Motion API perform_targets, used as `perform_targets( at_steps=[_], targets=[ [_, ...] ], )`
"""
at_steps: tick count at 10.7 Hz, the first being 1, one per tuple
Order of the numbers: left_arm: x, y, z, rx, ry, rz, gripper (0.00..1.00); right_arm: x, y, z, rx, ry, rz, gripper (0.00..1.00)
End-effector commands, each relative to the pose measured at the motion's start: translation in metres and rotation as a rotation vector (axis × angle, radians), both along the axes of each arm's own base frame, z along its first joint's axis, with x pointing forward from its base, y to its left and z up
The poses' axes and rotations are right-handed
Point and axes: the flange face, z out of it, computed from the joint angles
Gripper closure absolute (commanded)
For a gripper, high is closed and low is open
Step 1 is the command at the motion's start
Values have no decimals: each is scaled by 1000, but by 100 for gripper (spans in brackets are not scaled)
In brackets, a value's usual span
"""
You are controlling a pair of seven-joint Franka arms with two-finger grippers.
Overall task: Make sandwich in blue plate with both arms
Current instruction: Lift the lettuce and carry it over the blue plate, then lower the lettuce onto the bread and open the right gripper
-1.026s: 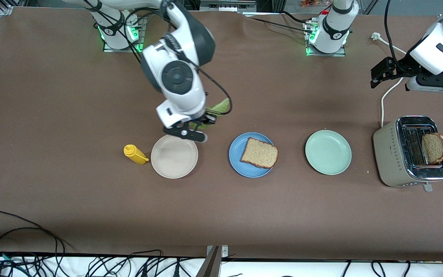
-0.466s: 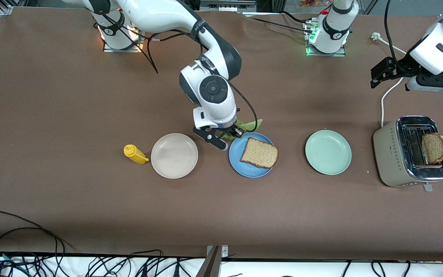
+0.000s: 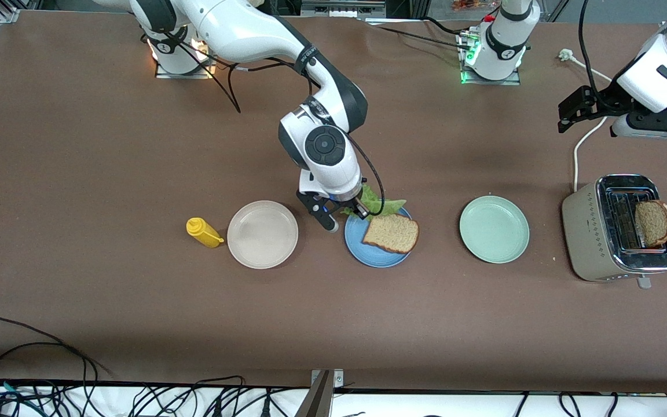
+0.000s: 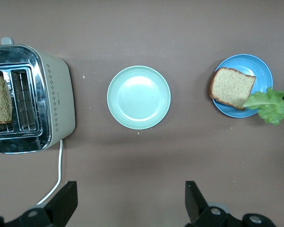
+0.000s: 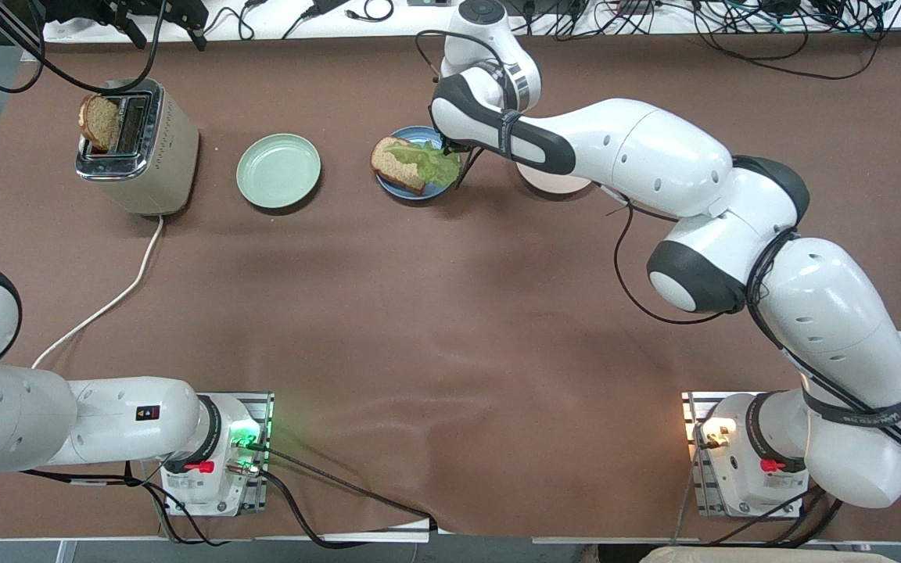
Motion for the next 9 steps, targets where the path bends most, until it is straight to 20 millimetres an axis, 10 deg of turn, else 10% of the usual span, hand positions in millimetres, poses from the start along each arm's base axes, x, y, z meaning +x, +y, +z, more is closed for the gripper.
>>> perform_targets(
  at_steps=[1, 9],
  targets=[
    [-2, -1, 4, -14, 8, 2, 0, -10, 37, -10, 68, -48, -107, 100],
    [-1, 2, 4, -13, 8, 4, 0, -5, 46, -43, 139, -134, -143, 100]
  ],
)
